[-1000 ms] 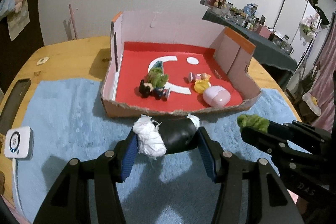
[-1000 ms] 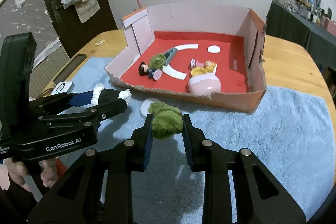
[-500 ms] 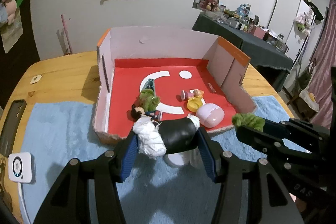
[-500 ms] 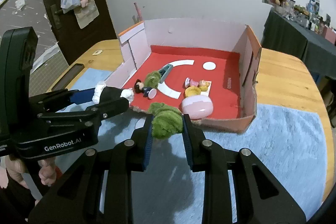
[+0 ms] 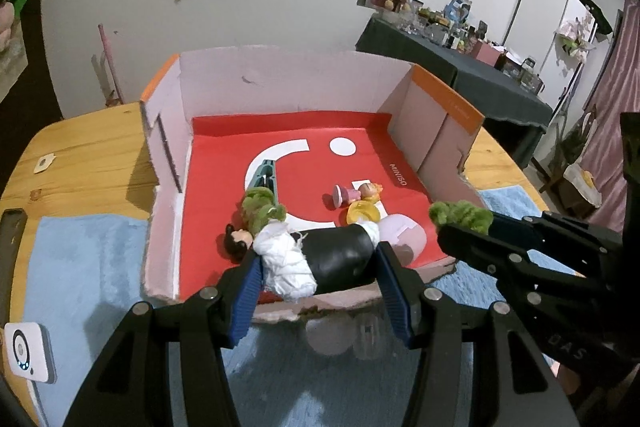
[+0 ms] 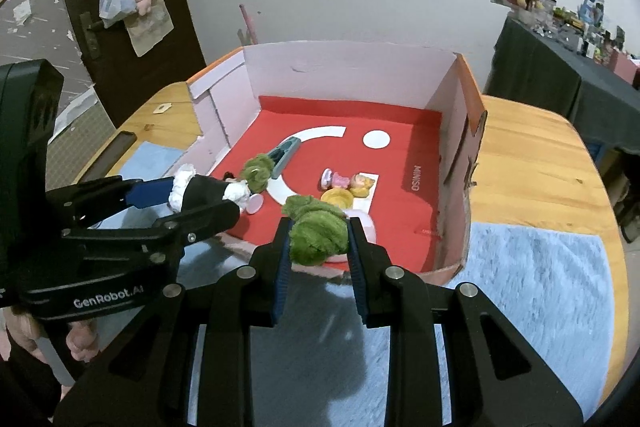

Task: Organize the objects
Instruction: 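Carry the black cylinder and green plush over the red-lined box with both tools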

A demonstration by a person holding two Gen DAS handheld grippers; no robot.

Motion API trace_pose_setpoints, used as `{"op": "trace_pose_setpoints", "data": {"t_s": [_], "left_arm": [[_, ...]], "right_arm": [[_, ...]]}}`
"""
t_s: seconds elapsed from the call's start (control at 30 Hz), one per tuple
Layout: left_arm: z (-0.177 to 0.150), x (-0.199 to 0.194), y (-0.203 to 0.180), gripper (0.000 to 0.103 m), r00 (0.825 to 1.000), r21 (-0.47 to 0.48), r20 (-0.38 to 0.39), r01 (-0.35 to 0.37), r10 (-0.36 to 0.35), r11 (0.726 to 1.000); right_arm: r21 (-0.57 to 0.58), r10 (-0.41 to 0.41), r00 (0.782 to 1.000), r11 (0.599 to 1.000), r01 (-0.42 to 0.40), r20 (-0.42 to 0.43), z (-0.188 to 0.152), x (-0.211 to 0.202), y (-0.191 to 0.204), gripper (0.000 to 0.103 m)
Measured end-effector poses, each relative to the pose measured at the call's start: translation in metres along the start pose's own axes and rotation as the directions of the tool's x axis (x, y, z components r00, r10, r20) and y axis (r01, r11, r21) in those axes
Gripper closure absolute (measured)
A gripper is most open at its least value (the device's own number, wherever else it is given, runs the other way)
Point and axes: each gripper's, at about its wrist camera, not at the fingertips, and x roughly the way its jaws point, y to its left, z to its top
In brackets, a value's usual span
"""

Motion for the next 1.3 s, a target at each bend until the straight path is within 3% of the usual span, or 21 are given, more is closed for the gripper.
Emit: {"op": "trace_pose_setpoints", "data": {"t_s": [0.67, 1.3], "left_arm": [[0.024, 0.048, 0.009, 0.046, 0.997, 0.003, -0.079, 0.018, -0.018, 1.0], [0.018, 0.075, -0.004, 0.046, 0.986, 0.056, -0.163, 0.032, -0.022, 0.998]], "right_arm": [[0.011, -0.056, 0.997, 0.998, 0.057, -0.053, 0.027, 0.042, -0.023, 0.078], [-0.053, -0.169, 0.972, 0.985, 0.162, -0.163, 0.016, 0.068, -0.03, 0.078]]}}
